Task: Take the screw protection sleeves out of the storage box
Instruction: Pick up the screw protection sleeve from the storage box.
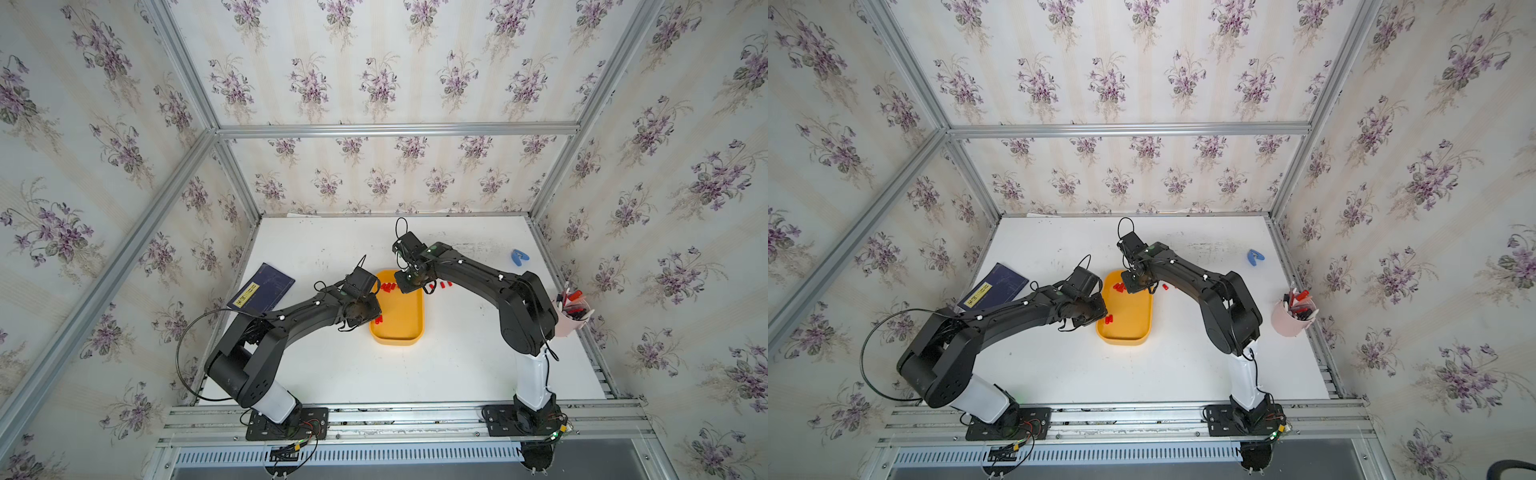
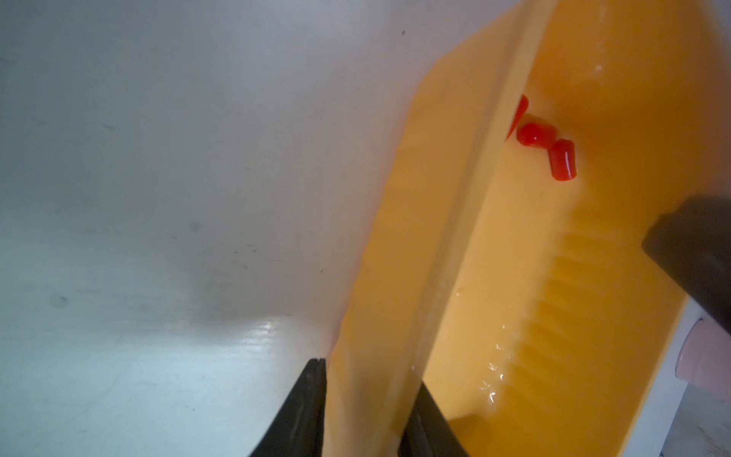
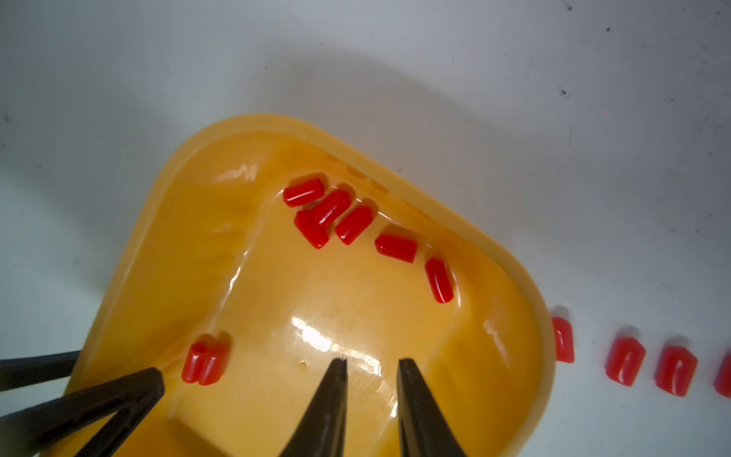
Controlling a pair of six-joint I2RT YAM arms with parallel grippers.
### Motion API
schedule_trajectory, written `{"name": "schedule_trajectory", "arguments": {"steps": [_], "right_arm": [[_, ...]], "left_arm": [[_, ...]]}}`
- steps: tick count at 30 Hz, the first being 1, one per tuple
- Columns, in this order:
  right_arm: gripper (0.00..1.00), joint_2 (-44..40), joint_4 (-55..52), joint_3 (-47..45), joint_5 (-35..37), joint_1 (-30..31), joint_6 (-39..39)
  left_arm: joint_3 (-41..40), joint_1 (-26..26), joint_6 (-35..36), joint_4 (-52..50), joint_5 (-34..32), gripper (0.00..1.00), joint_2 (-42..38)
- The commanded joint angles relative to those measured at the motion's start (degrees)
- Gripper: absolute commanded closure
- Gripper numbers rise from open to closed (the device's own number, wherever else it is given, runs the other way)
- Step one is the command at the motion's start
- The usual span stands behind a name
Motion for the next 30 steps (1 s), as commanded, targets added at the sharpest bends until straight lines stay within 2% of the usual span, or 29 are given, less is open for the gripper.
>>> {"name": "schedule_trajectory", "arguments": {"steps": [1, 30], "right_arm": [[0.73, 1.0, -1.3, 0.7, 3.5, 0.0, -0.7], [0.74, 9.1, 1.6, 2.0, 12.9, 0.0, -2.0]], "left_arm": [[0.0, 0.1, 0.9, 0.0, -0.3, 0.66, -0.2], [0.3, 0.1, 1.5, -0.1, -0.2, 0.66, 0.3]]}}
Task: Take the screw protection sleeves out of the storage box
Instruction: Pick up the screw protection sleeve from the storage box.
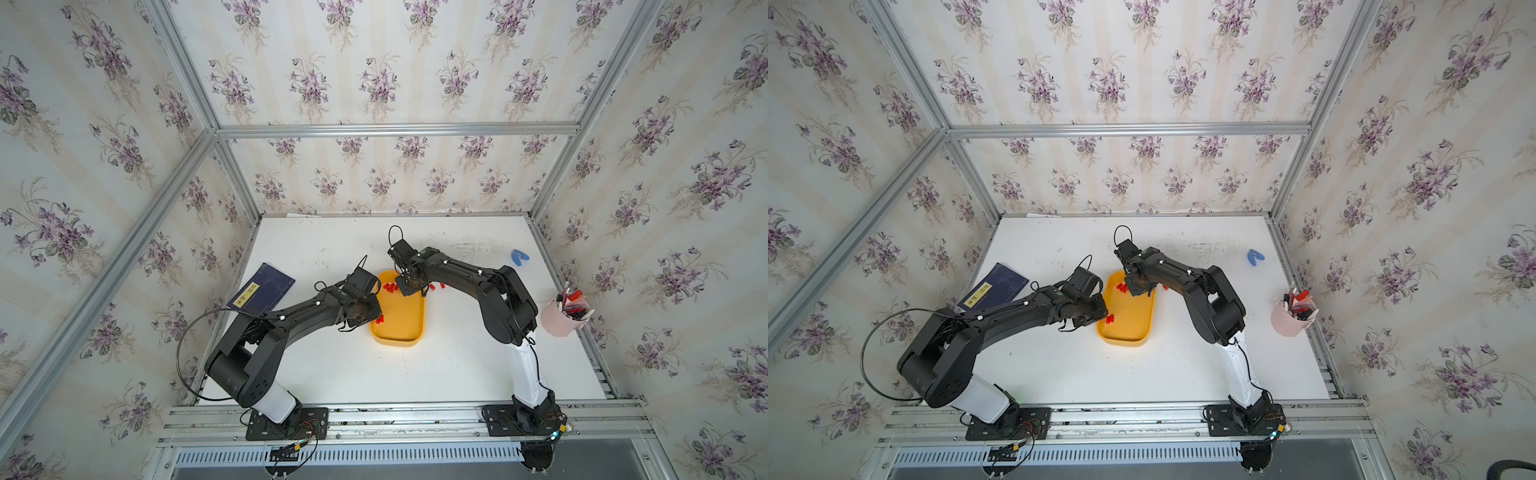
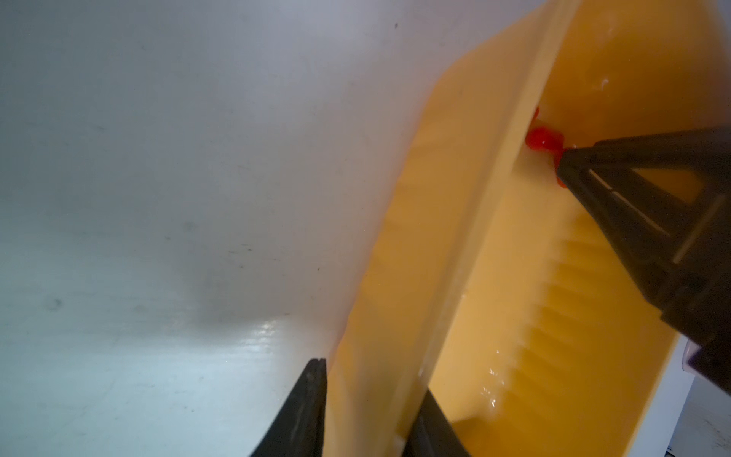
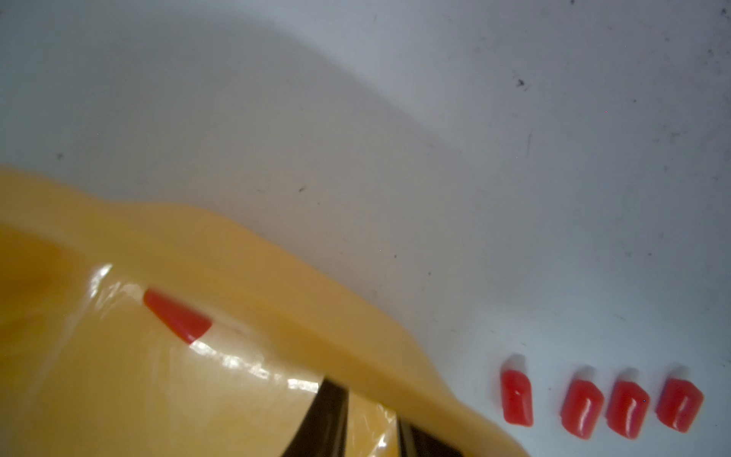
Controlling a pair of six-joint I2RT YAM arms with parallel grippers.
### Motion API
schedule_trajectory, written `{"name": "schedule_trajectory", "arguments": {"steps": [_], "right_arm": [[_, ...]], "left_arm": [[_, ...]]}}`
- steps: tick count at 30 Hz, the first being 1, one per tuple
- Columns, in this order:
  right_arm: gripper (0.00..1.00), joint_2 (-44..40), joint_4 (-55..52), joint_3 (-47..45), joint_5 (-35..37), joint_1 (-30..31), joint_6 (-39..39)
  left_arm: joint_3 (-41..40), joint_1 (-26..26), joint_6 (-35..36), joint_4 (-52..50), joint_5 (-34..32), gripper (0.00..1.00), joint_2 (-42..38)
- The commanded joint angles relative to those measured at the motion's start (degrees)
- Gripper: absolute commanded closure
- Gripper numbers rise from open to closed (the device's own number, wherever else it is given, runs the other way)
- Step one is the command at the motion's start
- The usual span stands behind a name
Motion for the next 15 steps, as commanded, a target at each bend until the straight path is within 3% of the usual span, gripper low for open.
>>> {"name": "schedule_trajectory", "arguments": {"steps": [1, 8, 15], "right_arm": [[0.74, 0.9, -0.2, -0.1, 2.2, 0.0, 0.2], [0.75, 1.1, -1.0, -1.3, 3.2, 0.0, 0.6], [0.83, 0.9, -1.6, -1.7, 2.5, 0.0, 1.0]], "left_arm": [[0.3, 0.1, 0.4, -0.2, -0.4, 0.66, 0.2], [0.6, 0.1, 0.4, -0.4, -0.6, 0.66, 0.3], [0.5, 0.1, 0.2, -0.3, -0.5, 0.66, 0.5]]}}
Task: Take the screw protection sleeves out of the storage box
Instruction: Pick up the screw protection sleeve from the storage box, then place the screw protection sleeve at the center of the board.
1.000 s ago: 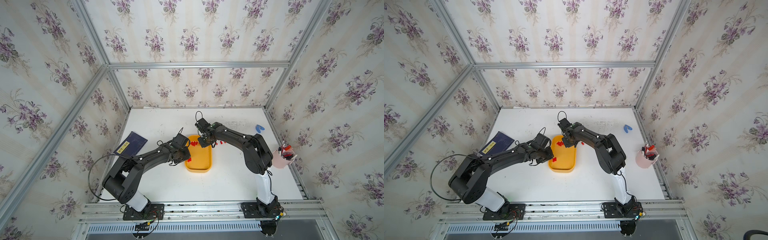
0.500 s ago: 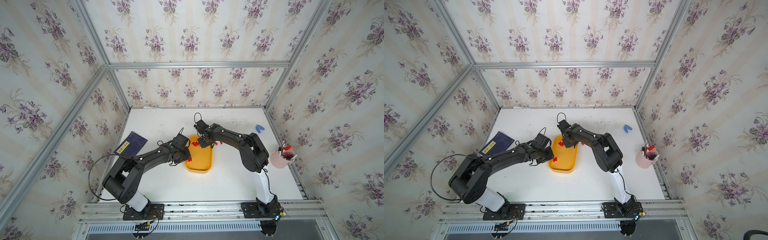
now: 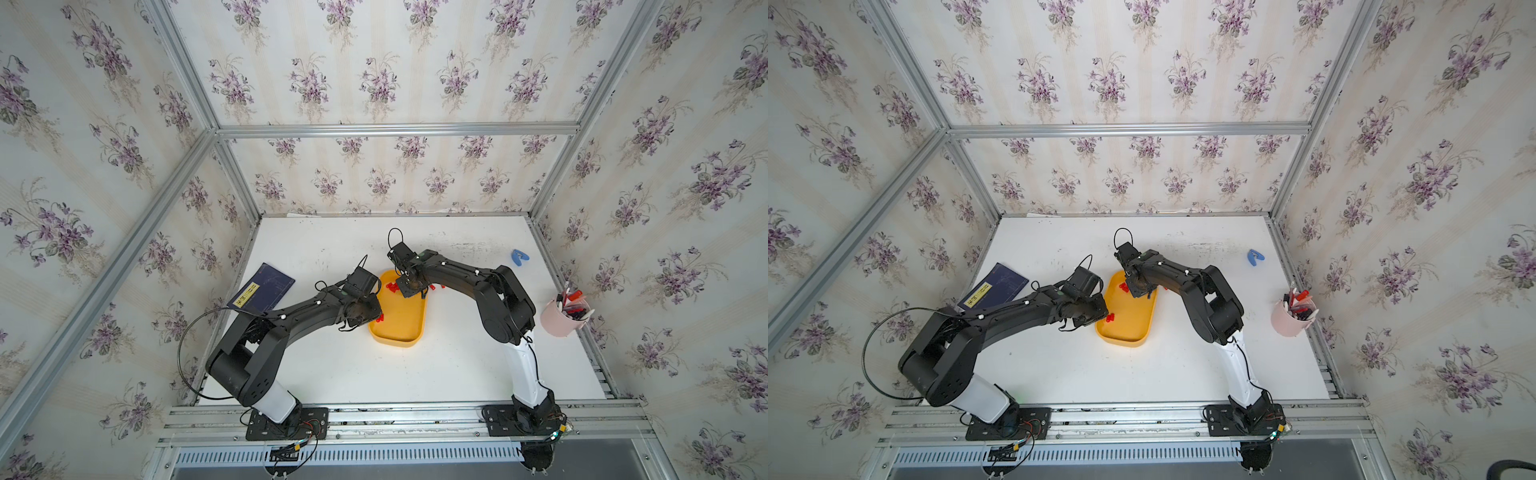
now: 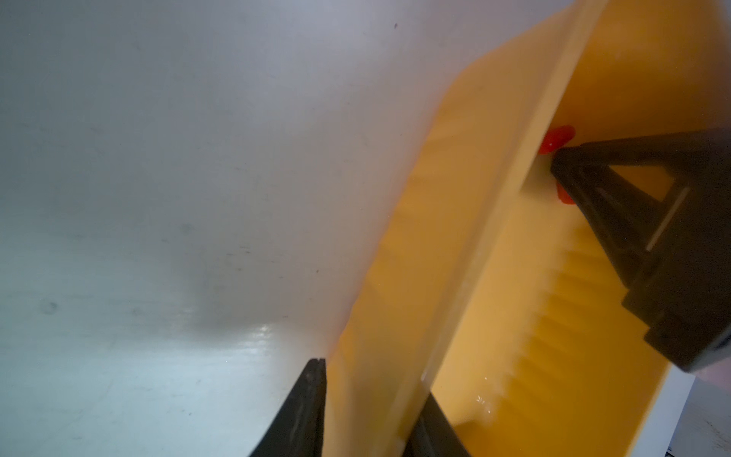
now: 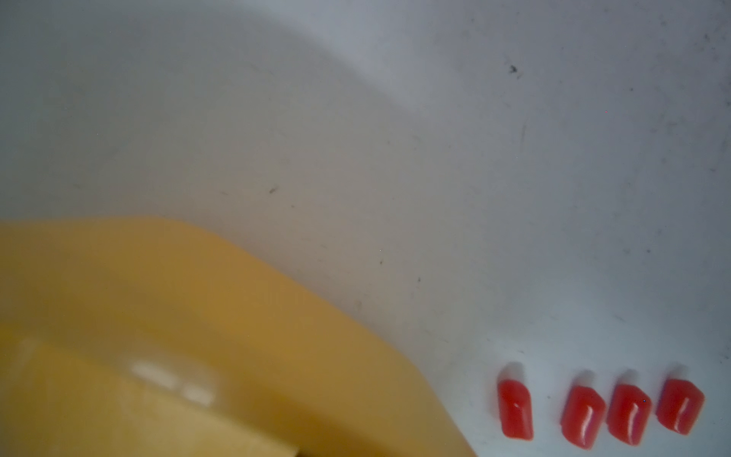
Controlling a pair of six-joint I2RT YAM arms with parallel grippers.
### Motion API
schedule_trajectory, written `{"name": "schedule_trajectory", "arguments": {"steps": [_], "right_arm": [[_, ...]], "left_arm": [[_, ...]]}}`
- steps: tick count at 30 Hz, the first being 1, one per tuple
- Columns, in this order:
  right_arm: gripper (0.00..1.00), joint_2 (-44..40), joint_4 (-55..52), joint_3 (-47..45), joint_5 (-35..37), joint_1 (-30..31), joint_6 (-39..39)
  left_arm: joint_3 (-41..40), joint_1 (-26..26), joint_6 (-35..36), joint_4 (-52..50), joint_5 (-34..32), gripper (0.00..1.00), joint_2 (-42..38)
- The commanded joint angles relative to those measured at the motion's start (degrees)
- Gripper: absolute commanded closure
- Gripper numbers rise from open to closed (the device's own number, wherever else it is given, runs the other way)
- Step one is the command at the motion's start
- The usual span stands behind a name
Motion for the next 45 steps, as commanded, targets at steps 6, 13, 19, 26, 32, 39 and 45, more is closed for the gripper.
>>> {"name": "schedule_trajectory", "arguments": {"steps": [6, 13, 19, 26, 32, 39, 45], "right_arm": [[0.87, -0.4, -2.3, -0.6, -0.5, -0.1, 1.1], [0.87, -5.1, -0.3, -0.6, -5.0, -0.1, 3.1], [0.87, -10.2, 0.9, -1.2, -10.5, -0.4, 5.1], [0.87, -18.5, 2.6, -5.9, -14.2, -4.1, 7.2], [0.87, -22.4, 2.6, -9.8, -14.4, -7.2, 6.3], [0.87, -21.7, 4.7, -11.7, -15.7, -8.9, 6.6], [0.87, -17.7, 7.6, -12.2, -18.0, -8.9, 7.4]], "left_arm": [[0.4, 0.1, 0.2, -0.7, -0.9, 0.66, -0.3], [0.3, 0.1, -0.1, -1.5, -1.7, 0.66, -0.7], [0.7, 0.1, -0.1, -2.7, -2.6, 0.66, -0.8], [0.9, 0.1, 0.0, -3.5, -3.4, 0.66, -1.1], [0.8, 0.4, 0.2, -4.7, -4.3, 0.65, -1.8], [0.7, 1.0, 0.6, -6.6, -5.6, 0.65, -3.4], [-0.5, 1.8, -0.1, -7.9, -7.3, 0.65, -5.5]]}}
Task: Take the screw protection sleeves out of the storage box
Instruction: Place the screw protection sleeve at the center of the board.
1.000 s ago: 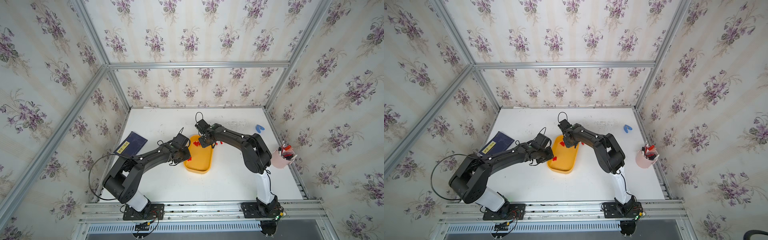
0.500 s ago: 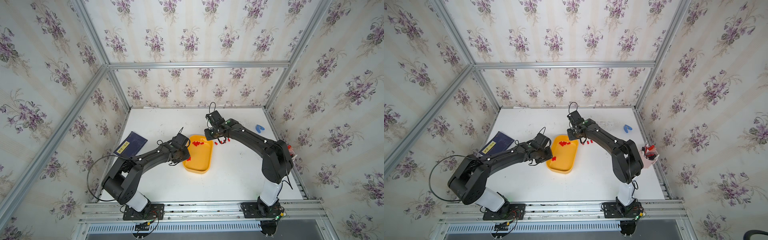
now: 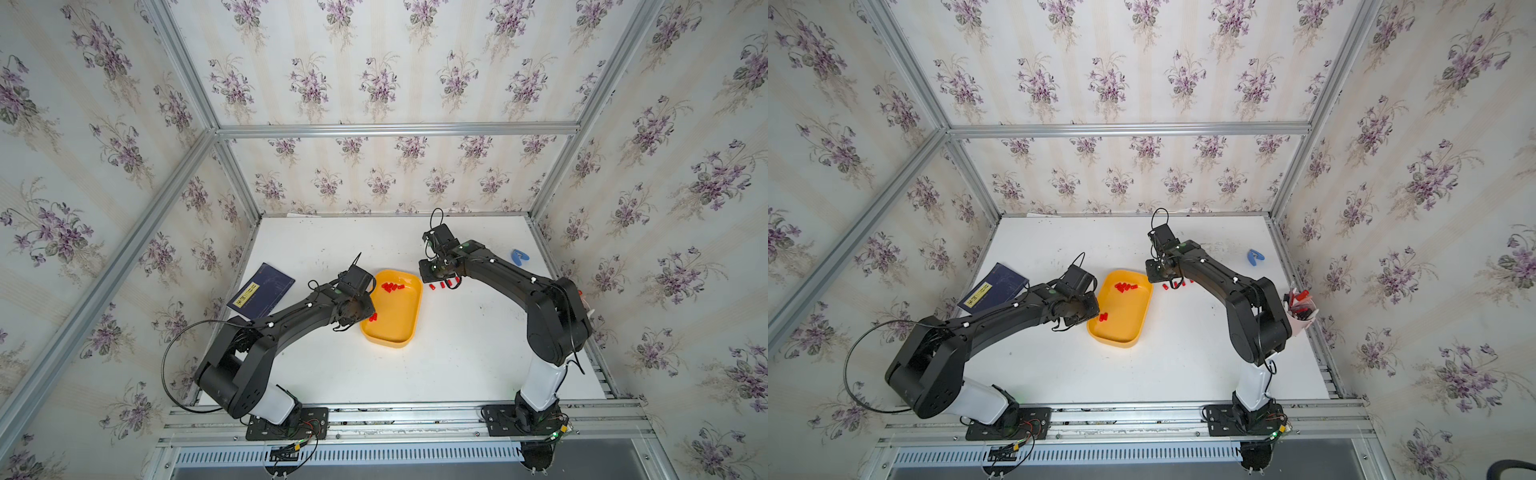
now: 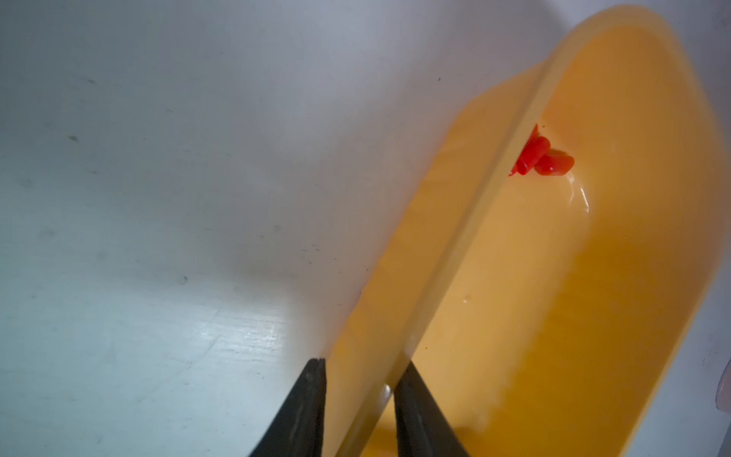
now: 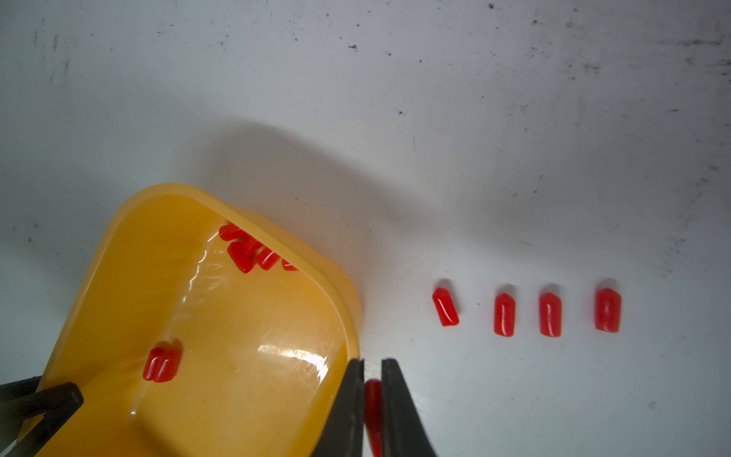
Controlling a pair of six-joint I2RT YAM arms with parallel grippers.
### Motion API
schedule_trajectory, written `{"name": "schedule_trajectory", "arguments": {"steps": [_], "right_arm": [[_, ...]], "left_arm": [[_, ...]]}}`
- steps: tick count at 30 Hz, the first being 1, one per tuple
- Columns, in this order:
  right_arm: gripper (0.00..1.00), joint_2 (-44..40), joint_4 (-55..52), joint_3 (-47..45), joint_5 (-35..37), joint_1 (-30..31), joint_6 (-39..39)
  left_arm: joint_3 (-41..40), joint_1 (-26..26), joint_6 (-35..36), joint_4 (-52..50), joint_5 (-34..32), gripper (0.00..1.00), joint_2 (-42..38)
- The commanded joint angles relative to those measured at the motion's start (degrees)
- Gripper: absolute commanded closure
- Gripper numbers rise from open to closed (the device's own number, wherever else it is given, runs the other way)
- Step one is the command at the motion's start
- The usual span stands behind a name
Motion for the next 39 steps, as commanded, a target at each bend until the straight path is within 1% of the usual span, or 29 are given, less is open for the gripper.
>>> {"name": "schedule_trajectory", "arguments": {"steps": [1, 8, 16, 29, 39], "right_arm": [[0.87, 1.7, 2.3, -0.1, -1.6, 0.0, 0.6], [0.87, 4.1, 4.0, -0.8, -2.1, 0.0, 1.8], [0.87, 6.1, 5.5, -1.7, -1.6, 0.0, 4.1], [0.87, 8.6, 6.6, -2.7, 1.9, 0.0, 4.9], [0.87, 10.0, 7.5, -2.2, 2.9, 0.0, 4.8]], "left_arm": [[-1.0, 0.4, -0.4, -1.6, -2.4, 0.65, -1.1], [-3.3, 1.1, -3.0, -3.1, -4.5, 0.65, -3.5], [-4.7, 1.1, -5.8, -3.1, -4.8, 0.64, -5.6], [-5.0, 0.8, -6.3, -1.7, -3.0, 0.64, -6.7], [-4.9, 0.0, -6.4, -0.9, -2.6, 0.64, -6.6]]}}
